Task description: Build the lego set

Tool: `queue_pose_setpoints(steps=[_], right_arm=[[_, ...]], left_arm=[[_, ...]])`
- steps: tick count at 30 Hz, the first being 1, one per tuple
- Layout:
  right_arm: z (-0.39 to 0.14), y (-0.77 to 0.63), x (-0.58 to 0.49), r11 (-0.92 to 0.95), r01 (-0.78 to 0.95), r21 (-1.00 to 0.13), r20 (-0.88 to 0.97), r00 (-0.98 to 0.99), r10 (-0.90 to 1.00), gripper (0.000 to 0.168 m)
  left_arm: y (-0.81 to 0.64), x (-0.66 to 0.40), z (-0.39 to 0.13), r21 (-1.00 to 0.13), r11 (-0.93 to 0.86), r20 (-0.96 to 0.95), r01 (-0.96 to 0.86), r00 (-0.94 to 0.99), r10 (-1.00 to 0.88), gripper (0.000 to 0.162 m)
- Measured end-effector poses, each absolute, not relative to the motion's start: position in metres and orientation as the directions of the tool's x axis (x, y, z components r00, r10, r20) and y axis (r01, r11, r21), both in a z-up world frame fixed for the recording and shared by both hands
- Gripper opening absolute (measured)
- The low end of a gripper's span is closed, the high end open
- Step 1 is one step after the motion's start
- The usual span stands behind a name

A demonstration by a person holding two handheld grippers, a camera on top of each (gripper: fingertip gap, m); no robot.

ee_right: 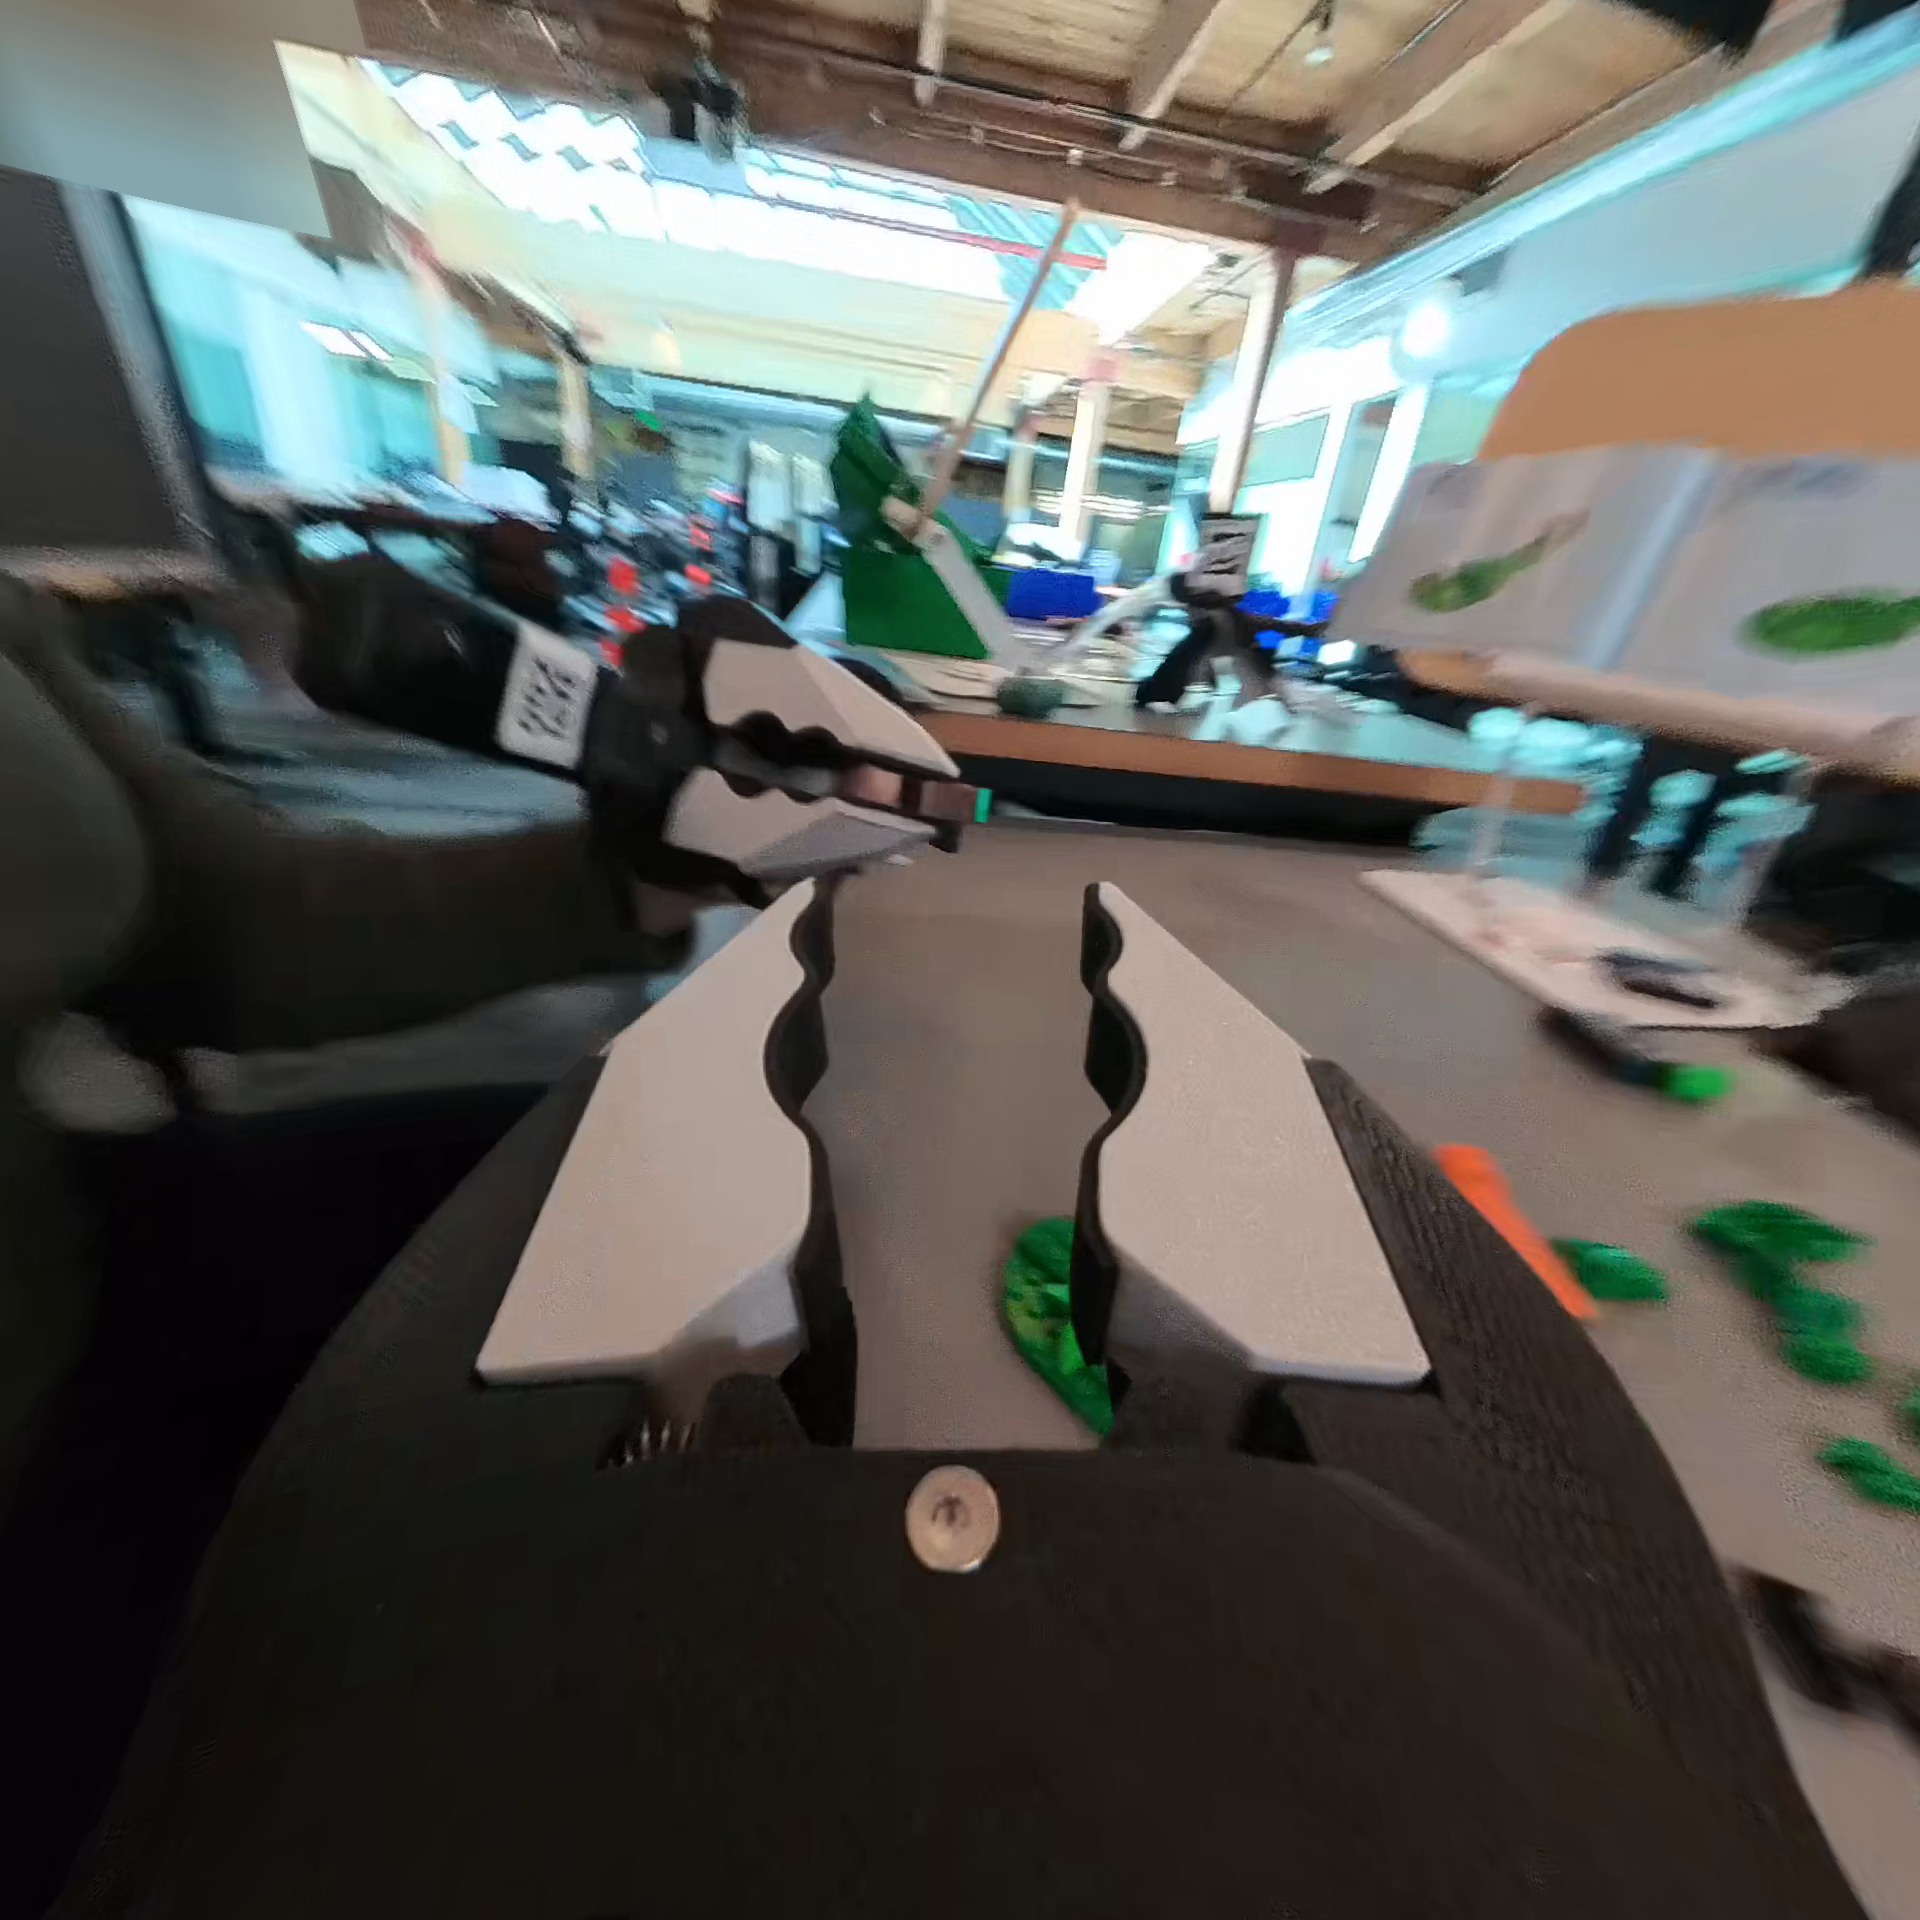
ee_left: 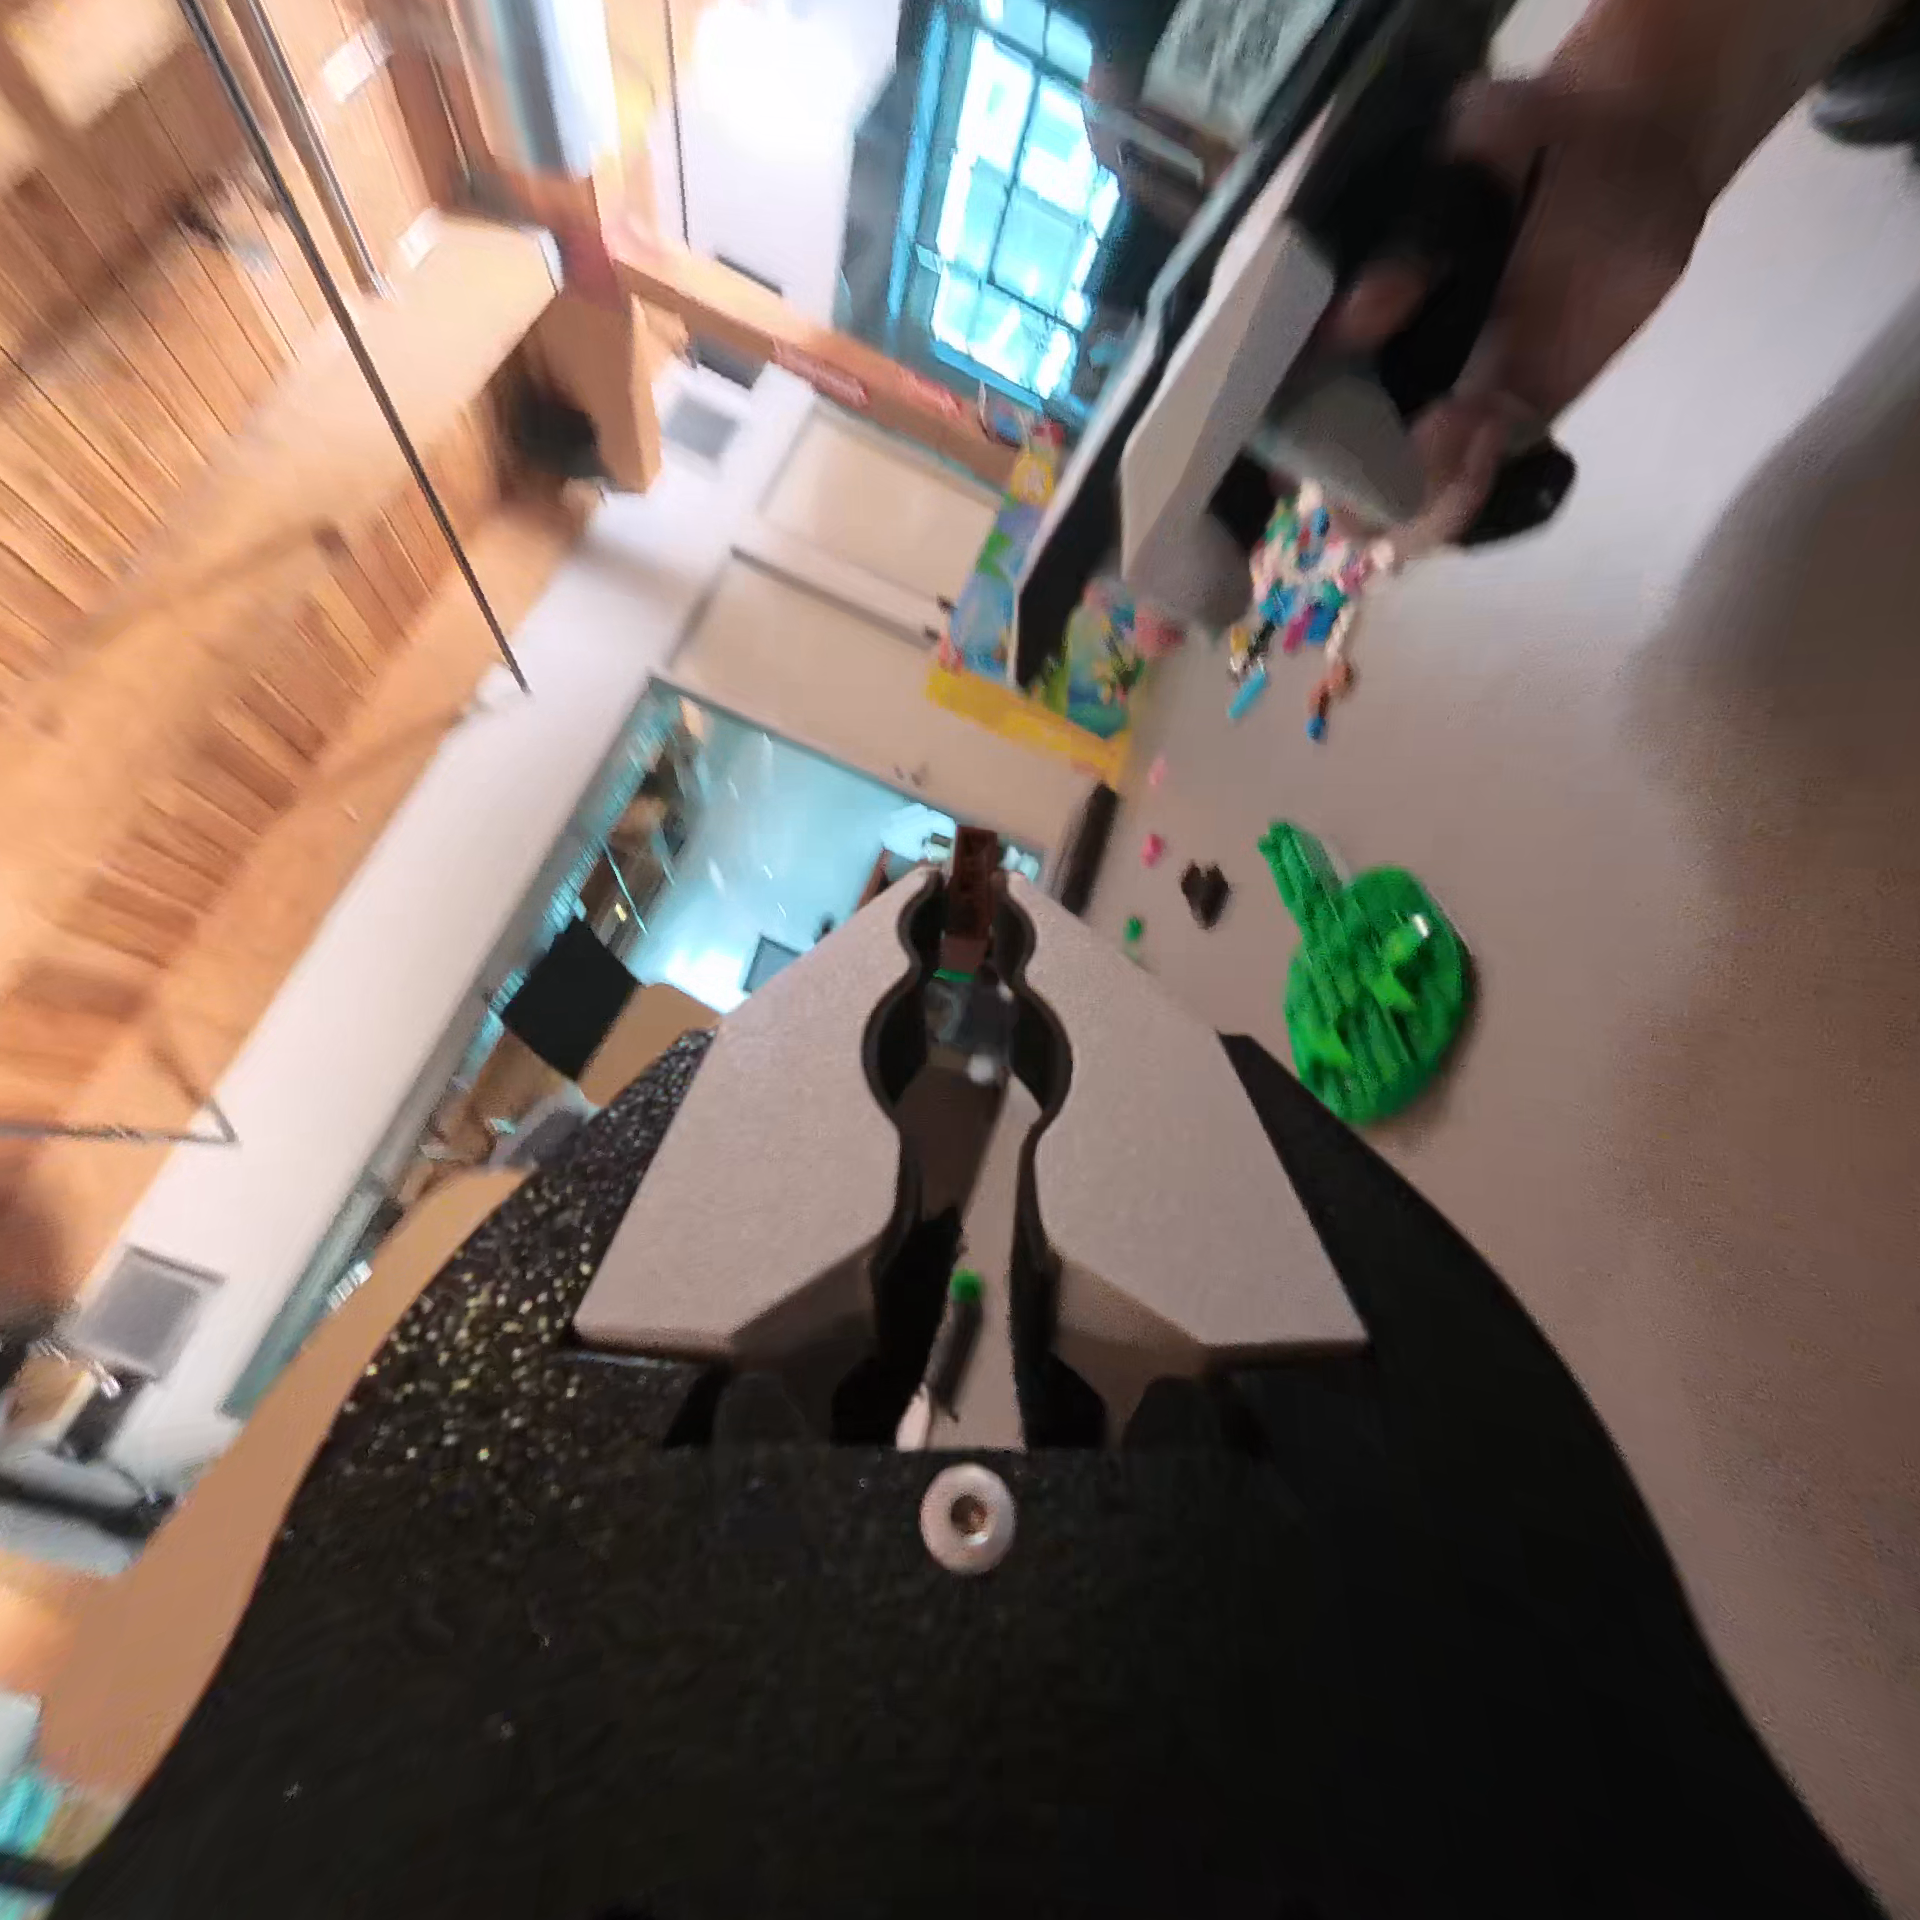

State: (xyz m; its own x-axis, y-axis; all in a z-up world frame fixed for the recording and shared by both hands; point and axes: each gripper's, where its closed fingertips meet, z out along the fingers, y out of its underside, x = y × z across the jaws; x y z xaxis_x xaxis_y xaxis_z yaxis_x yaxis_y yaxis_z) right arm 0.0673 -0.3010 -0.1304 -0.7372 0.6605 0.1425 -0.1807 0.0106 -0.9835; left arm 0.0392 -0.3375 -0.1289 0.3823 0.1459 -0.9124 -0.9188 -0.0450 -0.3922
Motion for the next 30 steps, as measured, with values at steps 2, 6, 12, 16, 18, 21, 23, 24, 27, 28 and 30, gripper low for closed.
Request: queue_pose_setpoints(steps=[2,6,12,16,18,21,23,24,27,28,30], right_arm=[[-0.129,-0.303,0.068,-0.128,-0.048,-0.991,-0.032,-0.831,0.555,0.047],[-0.12,-0.291,0.076,-0.337,0.185,-0.923,-0.29,-0.91,0.295,0.047],[-0.108,-0.26,0.086,-0.476,0.278,-0.834,-0.388,-0.909,0.149,0.027],[-0.107,-0.251,0.087,-0.506,0.297,-0.81,-0.407,-0.905,0.12,0.027],[-0.104,-0.25,0.088,-0.522,0.301,-0.798,-0.409,-0.906,0.103,0.028],[-0.102,-0.251,0.088,-0.544,0.325,-0.774,-0.428,-0.901,0.07,0.028],[-0.102,-0.251,0.083,-0.547,0.301,-0.781,-0.426,-0.897,0.115,0.027],[-0.103,-0.251,0.08,-0.536,0.266,-0.801,-0.41,-0.896,0.168,0.027],[-0.106,-0.248,0.075,-0.479,0.202,-0.854,-0.37,-0.883,0.289,0.027],[-0.108,-0.246,0.074,-0.468,0.193,-0.862,-0.367,-0.876,0.314,0.027],[-0.11,-0.244,0.074,-0.467,0.207,-0.86,-0.385,-0.863,0.327,0.029]], left_arm=[[-0.317,0.054,-0.121,-0.358,0.043,-0.92,-0.933,0.36,0.157,0.006],[-0.278,0.077,-0.113,-0.4,0.208,-0.899,-0.892,0.426,0.099,0.006],[-0.241,0.098,-0.107,-0.427,0.346,-0.884,-0.836,0.466,0.036,0.006],[-0.231,0.099,-0.106,-0.439,0.38,-0.873,-0.814,0.487,0.034,0.006],[-0.232,0.1,-0.103,-0.458,0.399,-0.859,-0.795,0.511,0.033,0.005],[-0.234,0.1,-0.1,-0.472,0.414,-0.848,-0.779,0.529,0.03,0.005],[-0.234,0.096,-0.1,-0.479,0.406,-0.842,-0.778,0.538,0.039,0.005],[-0.234,0.093,-0.1,-0.498,0.404,-0.831,-0.767,0.556,0.031,0.005],[-0.233,0.089,-0.104,-0.569,0.412,-0.786,-0.712,0.618,-0.018,0.006],[-0.232,0.088,-0.106,-0.583,0.409,-0.776,-0.702,0.631,-0.023,0.006],[-0.229,0.087,-0.109,-0.586,0.402,-0.774,-0.704,0.632,-0.021,0.006]])
